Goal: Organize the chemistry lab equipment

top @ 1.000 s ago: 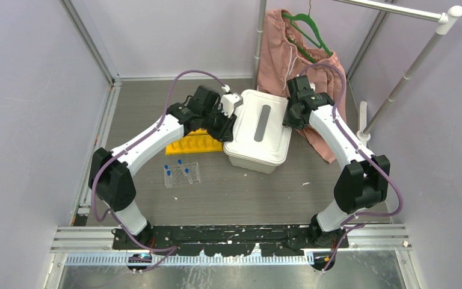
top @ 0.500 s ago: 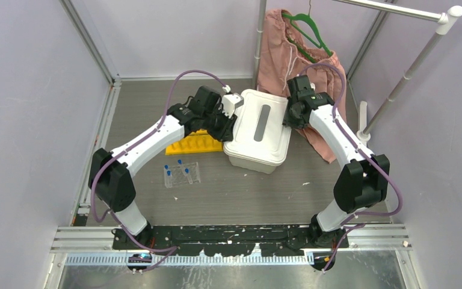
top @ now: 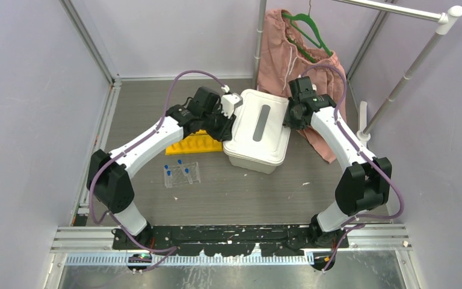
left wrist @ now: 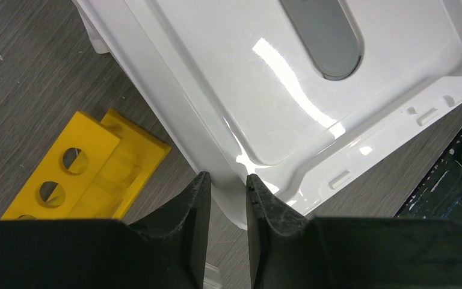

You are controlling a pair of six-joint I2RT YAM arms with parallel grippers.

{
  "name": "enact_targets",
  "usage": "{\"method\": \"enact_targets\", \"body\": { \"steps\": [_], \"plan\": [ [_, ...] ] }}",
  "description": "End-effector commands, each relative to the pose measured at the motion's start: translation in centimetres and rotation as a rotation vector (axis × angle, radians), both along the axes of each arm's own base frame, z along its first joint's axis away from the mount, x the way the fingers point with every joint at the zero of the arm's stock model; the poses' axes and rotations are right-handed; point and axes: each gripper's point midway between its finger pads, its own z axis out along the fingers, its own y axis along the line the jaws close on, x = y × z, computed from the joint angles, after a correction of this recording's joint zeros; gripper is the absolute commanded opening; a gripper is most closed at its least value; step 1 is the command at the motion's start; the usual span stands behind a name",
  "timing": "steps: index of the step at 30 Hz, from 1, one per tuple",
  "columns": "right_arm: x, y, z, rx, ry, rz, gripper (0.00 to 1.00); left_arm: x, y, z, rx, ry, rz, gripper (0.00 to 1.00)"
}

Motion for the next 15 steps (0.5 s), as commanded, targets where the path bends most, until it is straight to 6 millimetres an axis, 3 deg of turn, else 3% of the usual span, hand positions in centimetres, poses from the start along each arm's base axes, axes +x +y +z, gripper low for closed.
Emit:
{"method": "enact_targets", "body": {
  "steps": [1, 15],
  "plan": [
    [-0.5, 1.8, 1.9, 0.089, -0.042, 0.046, 0.30, -2.4, 1.3, -2.1, 0.053, 0.086, -0.018, 0.27],
    [-1.2, 1.8, 1.1, 0.098, -0.026, 0.045, 0.30, -3.7, 1.0, -1.8, 0.028, 0.101, -0.049, 0.26]
  ]
}}
